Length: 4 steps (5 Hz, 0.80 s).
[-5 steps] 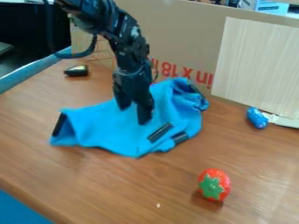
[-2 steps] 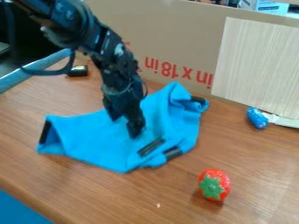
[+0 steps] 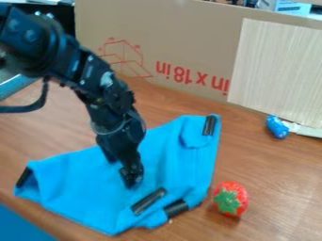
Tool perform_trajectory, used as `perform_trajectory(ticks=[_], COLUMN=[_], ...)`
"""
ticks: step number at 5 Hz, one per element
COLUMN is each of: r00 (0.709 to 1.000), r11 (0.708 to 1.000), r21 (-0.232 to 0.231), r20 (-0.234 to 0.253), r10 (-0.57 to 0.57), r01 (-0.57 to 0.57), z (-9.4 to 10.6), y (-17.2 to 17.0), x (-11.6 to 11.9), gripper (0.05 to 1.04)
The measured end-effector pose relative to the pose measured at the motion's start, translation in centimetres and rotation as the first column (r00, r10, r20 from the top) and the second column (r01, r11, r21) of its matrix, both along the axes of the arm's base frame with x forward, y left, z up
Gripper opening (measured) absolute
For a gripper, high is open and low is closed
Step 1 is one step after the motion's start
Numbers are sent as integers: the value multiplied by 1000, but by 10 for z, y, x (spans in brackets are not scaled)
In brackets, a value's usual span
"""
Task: Move the cloth to the left side of the table
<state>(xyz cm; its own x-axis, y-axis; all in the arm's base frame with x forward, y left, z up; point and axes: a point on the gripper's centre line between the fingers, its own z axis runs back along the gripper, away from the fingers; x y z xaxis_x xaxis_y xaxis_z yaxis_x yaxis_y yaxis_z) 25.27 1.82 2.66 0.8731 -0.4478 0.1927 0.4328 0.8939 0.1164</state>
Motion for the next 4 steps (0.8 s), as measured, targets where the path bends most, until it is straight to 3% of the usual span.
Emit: perform_trajectory(ticks=[1, 2, 3, 4], r00=[1000, 999, 986, 965], r11=[1000, 999, 986, 965], r21=[0, 6, 27, 29], r20=[-15, -29, -8, 12], r10=[-26, 41, 167, 261], r01=[26, -41, -167, -261], z=[0, 0, 0, 0], y=[-5, 7, 35, 55], x=[-14, 6, 55, 85], gripper=[999, 999, 999, 999])
